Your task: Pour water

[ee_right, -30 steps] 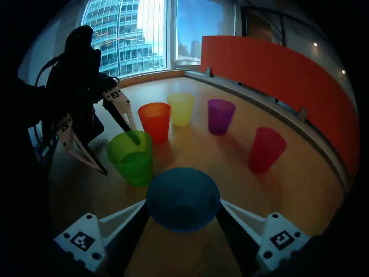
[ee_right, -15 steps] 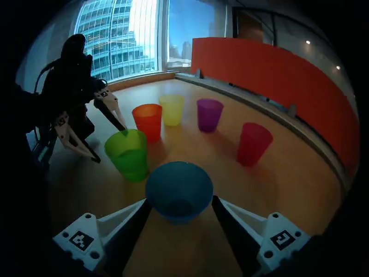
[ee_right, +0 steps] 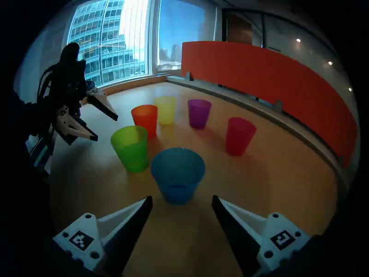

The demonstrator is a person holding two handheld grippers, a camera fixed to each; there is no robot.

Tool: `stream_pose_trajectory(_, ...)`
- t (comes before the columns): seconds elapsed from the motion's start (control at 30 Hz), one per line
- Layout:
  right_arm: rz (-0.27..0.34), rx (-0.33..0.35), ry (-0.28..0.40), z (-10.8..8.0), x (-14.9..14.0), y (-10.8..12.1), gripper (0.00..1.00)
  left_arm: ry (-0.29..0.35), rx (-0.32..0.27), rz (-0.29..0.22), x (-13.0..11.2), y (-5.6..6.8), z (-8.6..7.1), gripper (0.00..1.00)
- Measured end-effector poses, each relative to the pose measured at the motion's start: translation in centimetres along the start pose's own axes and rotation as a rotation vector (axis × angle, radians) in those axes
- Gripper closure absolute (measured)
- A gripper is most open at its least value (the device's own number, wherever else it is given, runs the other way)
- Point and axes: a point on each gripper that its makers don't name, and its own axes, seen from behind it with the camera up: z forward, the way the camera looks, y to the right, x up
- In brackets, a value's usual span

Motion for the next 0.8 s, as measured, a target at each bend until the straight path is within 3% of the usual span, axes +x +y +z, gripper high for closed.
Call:
stream_pose_trajectory(0.4, 0.050, -0.070, 0.059, -2.2, 1.0, 0.2, 0.00, 0.066, 0.154, -0.017, 1.0, -2.6, -2.8, 0.01)
stream_pose_trajectory(0.8, 0.167, -0.189, 0.183, -4.6, 3.4, 2.5, 0.00, 0.185, 0.316, -0.097, 2.7, -5.9, -5.4, 0.01)
